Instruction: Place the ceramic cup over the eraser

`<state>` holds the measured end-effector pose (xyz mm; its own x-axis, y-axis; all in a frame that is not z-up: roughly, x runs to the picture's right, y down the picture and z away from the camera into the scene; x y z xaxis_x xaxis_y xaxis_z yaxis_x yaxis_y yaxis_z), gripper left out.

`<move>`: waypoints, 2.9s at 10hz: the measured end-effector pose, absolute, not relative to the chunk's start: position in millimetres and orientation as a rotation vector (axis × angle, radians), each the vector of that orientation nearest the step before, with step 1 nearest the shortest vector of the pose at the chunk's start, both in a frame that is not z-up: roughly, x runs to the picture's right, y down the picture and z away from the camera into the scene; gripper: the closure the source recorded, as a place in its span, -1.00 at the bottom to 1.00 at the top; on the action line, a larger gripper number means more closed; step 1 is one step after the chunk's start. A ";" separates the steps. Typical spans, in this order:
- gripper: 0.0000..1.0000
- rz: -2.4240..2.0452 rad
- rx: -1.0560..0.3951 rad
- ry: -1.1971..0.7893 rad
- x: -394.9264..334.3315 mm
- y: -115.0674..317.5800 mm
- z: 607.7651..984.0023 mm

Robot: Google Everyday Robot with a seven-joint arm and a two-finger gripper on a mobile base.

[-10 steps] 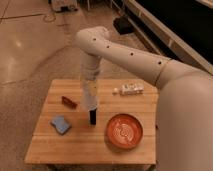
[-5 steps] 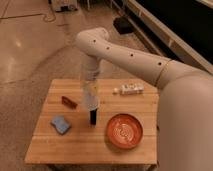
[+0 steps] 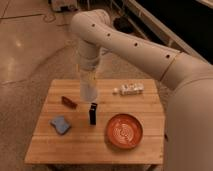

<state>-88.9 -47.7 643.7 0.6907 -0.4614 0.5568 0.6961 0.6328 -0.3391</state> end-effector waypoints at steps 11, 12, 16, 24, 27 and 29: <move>0.94 -0.657 -0.634 -0.456 -85.4 4.8 665.2; 0.94 -0.648 -0.639 -0.447 -80.7 9.0 668.4; 0.94 -0.646 -0.664 -0.459 -83.7 28.2 683.4; 0.33 -0.657 -0.710 -0.474 -104.4 62.6 720.5; 0.00 -0.657 -0.712 -0.469 -105.1 70.5 732.1; -0.38 -0.657 -0.713 -0.465 -105.7 77.5 742.9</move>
<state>-105.7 77.5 742.9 0.7059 -0.3872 0.5930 0.6882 0.5731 -0.4449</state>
